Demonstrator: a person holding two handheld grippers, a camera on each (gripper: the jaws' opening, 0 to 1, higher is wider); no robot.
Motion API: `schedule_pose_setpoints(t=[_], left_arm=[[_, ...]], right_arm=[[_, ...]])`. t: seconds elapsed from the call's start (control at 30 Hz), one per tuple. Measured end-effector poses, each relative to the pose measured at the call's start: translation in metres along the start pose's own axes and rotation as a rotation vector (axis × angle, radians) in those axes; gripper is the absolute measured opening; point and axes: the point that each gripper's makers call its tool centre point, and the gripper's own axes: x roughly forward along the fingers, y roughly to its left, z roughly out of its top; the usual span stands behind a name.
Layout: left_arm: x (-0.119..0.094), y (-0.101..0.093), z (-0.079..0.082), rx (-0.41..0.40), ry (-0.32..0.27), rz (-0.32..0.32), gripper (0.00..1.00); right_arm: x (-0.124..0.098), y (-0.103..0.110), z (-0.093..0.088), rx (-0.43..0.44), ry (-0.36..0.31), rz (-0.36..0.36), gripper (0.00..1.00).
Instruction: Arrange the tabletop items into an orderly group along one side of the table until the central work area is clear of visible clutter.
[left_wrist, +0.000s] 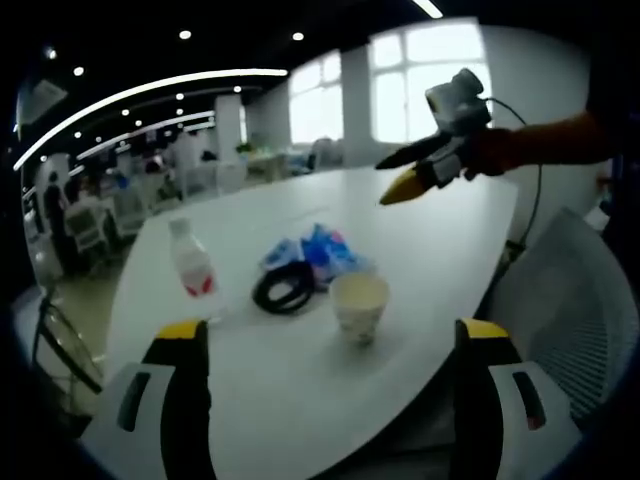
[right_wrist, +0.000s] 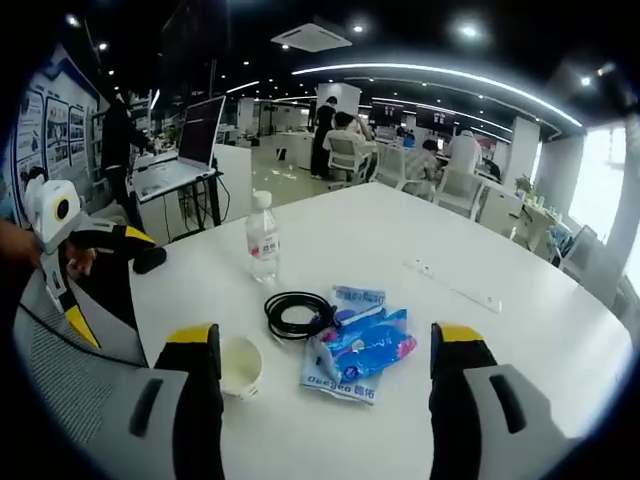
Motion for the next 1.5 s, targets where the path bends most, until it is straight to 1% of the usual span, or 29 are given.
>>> schedule_pose_setpoints(t=[0.1,0.33,0.43,0.63,0.8,1.07,1.23,1.4,1.5], left_arm=[[0.0,0.0,-0.001,0.002,0.004,0.002,1.0],[0.0,0.001,-0.001,0.002,0.007,0.004,1.0],[0.0,0.002,-0.002,0.0,0.009,0.01,1.0],[-0.001,0.005,-0.002,-0.007,0.009,0.019,1.0],[-0.001,0.008,-0.002,-0.01,0.011,0.03,1.0],[-0.001,0.008,0.0,-0.014,0.013,0.039,1.0],[-0.001,0.009,0.0,-0.015,0.014,0.044,1.0],[-0.001,0.009,-0.001,-0.015,0.022,0.046,1.0],[-0.001,0.01,-0.002,-0.011,0.026,0.048,1.0]], right_arm=[[0.009,0.002,-0.002,-0.015,0.022,0.018,0.85],[0.028,0.007,-0.004,-0.021,0.043,0.05,0.8],[0.036,0.008,-0.005,-0.041,0.056,0.059,0.79],[0.054,0.006,-0.004,-0.053,0.072,0.073,0.74],[0.07,0.004,-0.004,-0.056,0.086,0.088,0.72],[0.096,0.001,-0.011,-0.053,0.124,0.103,0.69],[0.111,-0.002,-0.013,-0.045,0.132,0.109,0.65],[0.125,-0.004,-0.017,-0.064,0.146,0.115,0.62],[0.133,-0.006,-0.018,-0.067,0.144,0.119,0.57]])
